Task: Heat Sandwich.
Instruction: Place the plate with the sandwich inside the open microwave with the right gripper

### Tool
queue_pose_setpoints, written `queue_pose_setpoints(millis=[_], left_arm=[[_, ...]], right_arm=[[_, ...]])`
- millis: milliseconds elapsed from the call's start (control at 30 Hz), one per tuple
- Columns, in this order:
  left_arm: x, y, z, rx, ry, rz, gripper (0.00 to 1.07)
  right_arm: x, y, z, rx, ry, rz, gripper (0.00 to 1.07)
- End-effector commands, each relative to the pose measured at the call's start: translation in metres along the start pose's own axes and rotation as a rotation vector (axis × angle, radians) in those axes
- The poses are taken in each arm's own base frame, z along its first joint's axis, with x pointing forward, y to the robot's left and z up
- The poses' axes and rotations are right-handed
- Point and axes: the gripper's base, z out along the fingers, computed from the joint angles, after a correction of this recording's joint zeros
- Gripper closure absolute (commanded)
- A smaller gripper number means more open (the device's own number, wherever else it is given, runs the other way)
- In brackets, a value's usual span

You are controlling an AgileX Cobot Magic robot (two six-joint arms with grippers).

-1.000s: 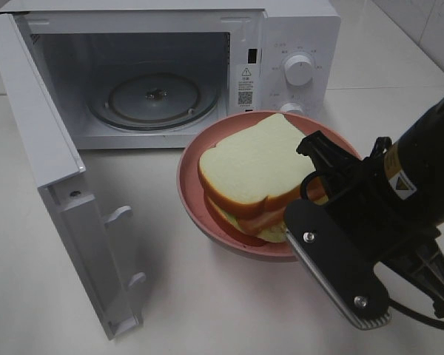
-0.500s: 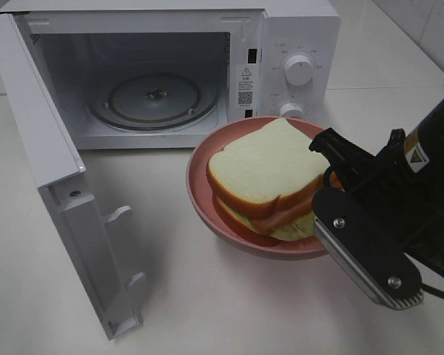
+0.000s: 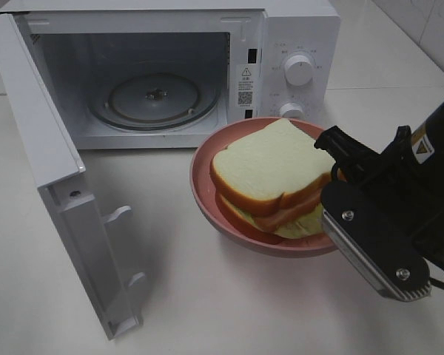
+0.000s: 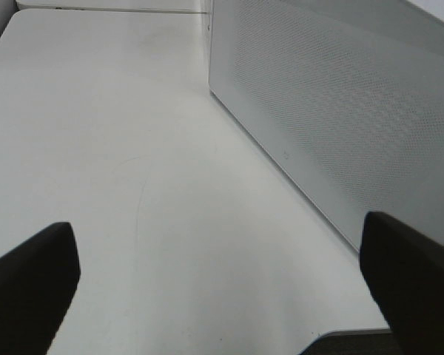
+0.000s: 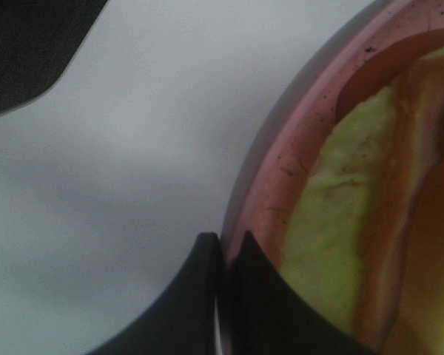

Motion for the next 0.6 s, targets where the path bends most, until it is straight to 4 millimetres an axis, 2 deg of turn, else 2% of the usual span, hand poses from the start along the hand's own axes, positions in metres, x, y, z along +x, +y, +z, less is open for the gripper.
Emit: queue_pose_setpoints(millis=[33, 167, 333, 600], left_arm=[[0.001, 0.000, -0.002, 0.008, -0.026, 0.001, 0.09], [0.001, 0.000, -0.002, 0.008, -0.026, 0.001, 0.09], [0.001, 0.000, -0.002, 0.008, -0.026, 0.001, 0.09], [0.001, 0.000, -0.002, 0.008, -0.026, 0.001, 0.09]], right_arm=[[0.000, -0.006, -0.001, 0.028, -0.007, -0.003, 1.07], [-0.002, -0.015, 0.003, 0.019, -0.009, -0.008, 1.07], [-0.013, -0.031, 0.007, 0.018, -0.021, -0.048, 1.07], [-0.014, -0.052, 0.014, 0.019, -0.021, -0.048, 1.07]])
